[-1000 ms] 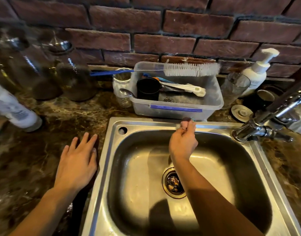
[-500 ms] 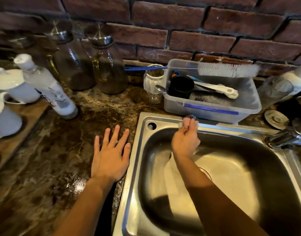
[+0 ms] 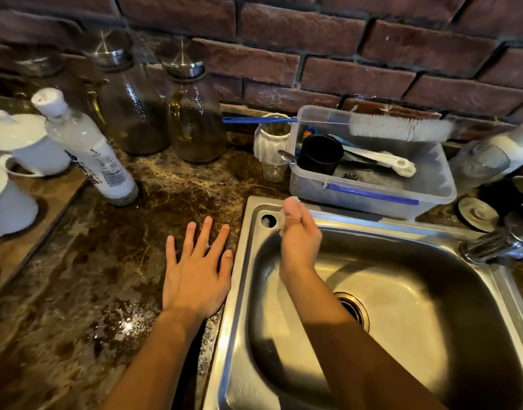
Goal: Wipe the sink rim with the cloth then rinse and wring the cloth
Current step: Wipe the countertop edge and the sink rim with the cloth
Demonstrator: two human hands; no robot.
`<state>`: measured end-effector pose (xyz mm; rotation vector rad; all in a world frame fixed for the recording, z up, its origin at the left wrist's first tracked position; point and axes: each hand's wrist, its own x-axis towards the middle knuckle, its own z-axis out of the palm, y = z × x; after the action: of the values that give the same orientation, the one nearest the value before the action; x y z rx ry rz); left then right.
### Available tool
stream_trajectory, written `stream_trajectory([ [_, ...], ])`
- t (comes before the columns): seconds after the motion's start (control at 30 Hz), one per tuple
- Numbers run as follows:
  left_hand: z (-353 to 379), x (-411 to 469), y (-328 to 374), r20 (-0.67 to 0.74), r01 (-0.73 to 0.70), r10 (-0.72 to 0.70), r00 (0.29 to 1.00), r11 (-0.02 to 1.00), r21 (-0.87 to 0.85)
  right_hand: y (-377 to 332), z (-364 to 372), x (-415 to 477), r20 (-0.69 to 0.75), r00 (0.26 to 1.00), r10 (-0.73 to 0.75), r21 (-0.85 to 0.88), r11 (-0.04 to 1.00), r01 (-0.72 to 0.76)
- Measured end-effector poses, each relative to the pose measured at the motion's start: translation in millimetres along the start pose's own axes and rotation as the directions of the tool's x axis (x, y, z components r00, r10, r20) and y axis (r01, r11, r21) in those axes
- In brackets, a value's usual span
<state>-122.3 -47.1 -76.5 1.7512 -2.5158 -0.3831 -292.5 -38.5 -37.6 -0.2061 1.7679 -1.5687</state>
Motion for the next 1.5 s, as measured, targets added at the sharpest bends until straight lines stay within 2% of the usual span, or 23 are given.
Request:
stream_trajectory([
  [0.03, -0.3, 0.2, 0.2, 0.001, -0.002, 0.002, 1.000, 1.000, 0.003, -6.0, -6.3, 0.0, 0.053, 0.996, 0.067, 0.155, 0.985, -0.074],
  [0.1, 0.0, 0.8, 0.6, 0.002, -0.004, 0.004, 1.000, 1.000, 0.004, -16.9, -23.9, 3.2, 0.169, 0.968, 0.186, 0.410, 0.880, -0.241],
  [0.17, -0.1, 1.4, 0.6, 0.004, 0.003, -0.003, 1.000, 1.000, 0.004, -24.7, -43.2, 6.8, 0.260, 0.930, 0.259, 0.525, 0.770, -0.361],
  [0.23, -0.3, 1.7, 0.9, 0.010, 0.004, -0.004, 1.000, 1.000, 0.013, -26.7, -59.7, 13.2, 0.303, 0.913, 0.272, 0.567, 0.719, -0.402],
  [0.37, -0.1, 2.2, 1.2, 0.017, 0.003, -0.004, 1.000, 1.000, 0.023, -29.1, -97.8, 19.0, 0.201, 0.958, 0.203, 0.501, 0.819, -0.279],
  [0.53, 1.4, 2.4, 1.0, 0.008, 0.001, -0.001, 1.000, 1.000, 0.031, -26.3, -141.2, 19.2, 0.077, 0.989, 0.126, 0.429, 0.891, -0.147],
  [0.63, 1.3, 2.6, 1.0, 0.008, -0.003, 0.003, 1.000, 1.000, 0.030, -23.2, -139.5, 22.0, 0.030, 0.999, 0.018, 0.220, 0.975, -0.024],
  [0.7, 1.6, 2.5, 0.9, 0.007, -0.003, 0.003, 1.000, 0.999, 0.037, -21.3, -128.2, 25.7, 0.021, 0.996, -0.090, 0.044, 0.995, 0.089],
  [0.87, 1.2, 2.9, 0.6, 0.013, 0.002, -0.003, 1.000, 0.999, 0.041, -19.2, -86.8, 30.5, 0.083, 0.965, -0.247, -0.283, 0.923, 0.261],
  [0.97, 0.7, 2.6, 0.8, 0.015, 0.006, -0.006, 1.000, 0.999, 0.045, -15.5, -64.7, 34.0, 0.095, 0.958, -0.269, -0.388, 0.877, 0.284],
  [1.2, 1.7, 4.0, -0.1, 0.021, 0.006, -0.007, 1.000, 0.999, 0.049, -8.4, -28.9, 25.3, 0.087, 0.963, -0.254, -0.496, 0.827, 0.263],
  [1.4, 0.8, 3.0, 0.1, 0.014, -0.001, 0.000, 1.000, 0.999, 0.033, -2.2, -3.9, 8.1, -0.007, 0.979, -0.201, -0.442, 0.879, 0.177],
  [1.5, 1.9, 3.5, 0.1, 0.008, -0.004, 0.003, 1.000, 0.999, 0.035, -4.5, 13.3, 2.2, -0.019, 0.994, -0.111, -0.359, 0.928, 0.097],
])
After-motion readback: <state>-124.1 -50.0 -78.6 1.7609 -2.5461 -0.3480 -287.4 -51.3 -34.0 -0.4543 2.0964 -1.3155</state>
